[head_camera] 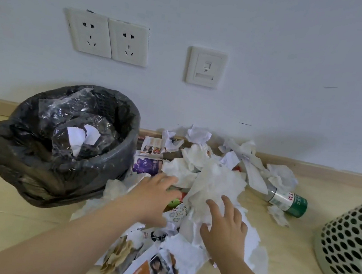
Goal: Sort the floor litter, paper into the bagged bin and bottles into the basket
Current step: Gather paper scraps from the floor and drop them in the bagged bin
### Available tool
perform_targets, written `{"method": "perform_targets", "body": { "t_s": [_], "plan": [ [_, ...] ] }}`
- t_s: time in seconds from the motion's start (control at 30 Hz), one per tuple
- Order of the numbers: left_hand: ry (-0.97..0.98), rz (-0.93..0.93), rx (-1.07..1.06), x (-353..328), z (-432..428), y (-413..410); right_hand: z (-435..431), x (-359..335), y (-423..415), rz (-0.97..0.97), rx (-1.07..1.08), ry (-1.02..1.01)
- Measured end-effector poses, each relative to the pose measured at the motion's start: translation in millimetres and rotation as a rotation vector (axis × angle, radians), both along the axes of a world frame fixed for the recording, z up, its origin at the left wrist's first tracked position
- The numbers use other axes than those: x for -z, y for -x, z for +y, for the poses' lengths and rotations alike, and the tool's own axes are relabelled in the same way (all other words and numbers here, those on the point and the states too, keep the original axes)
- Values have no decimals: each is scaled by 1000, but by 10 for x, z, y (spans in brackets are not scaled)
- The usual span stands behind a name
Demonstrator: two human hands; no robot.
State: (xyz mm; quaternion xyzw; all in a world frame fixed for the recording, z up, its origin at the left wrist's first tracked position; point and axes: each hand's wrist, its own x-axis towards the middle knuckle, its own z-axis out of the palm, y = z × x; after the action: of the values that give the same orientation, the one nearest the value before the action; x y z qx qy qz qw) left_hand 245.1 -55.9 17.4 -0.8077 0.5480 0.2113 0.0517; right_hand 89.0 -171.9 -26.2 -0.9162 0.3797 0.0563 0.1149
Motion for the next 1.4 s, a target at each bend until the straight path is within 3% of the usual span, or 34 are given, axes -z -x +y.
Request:
{"method": "perform_targets", "body": {
  "t_s": [0.07,0.13,0.23,0.3,0.4,0.47,0.57,0.7,0.87,0.97,1.03,1.07,1.13,1.2,1.23,1.3,1.4],
  "plan": [
    [-122,23,-39,252,99,19,-32,59,74,38,38,-64],
    [-120,82,-133,400,150,35,-73,91,84,-13,133,-157],
    [124,242,-348,452,24,102,-196,48,-74,-402,412,-405],
    [316,457,-554,423,-157,143,-299,-21,-267,-665,551,-564],
    [451,833,-813,341,-384,187,-366,-37,-479,-729,653,-688],
    [461,928,-824,314,-445,226,-330,11,-516,-669,702,-771],
    [444,962,-822,324,-464,246,-276,81,-482,-517,614,-815],
    [432,1012,-882,357,-412,213,-232,75,-406,-497,493,-891],
    [458,781,-912,451,-372,135,-193,9,-357,-495,435,-1048],
    [566,758,-1012,447,-355,44,-220,8,-376,-549,502,-1029],
    [613,807,-1100,386,-356,-45,-276,8,-402,-600,573,-902],
    [625,879,-1196,343,-349,-97,-313,1,-420,-607,591,-806],
    [569,1247,-1412,251,-328,-220,-405,13,-479,-627,592,-657],
    [517,1593,-1482,167,-292,-322,-497,35,-568,-631,584,-645],
    [526,1634,-1470,155,-283,-359,-525,42,-624,-612,573,-657],
    [574,1502,-1452,158,-291,-401,-544,17,-720,-491,527,-672],
    [749,1023,-1506,149,-332,-427,-521,79,-814,-275,421,-653]
  ]
}}
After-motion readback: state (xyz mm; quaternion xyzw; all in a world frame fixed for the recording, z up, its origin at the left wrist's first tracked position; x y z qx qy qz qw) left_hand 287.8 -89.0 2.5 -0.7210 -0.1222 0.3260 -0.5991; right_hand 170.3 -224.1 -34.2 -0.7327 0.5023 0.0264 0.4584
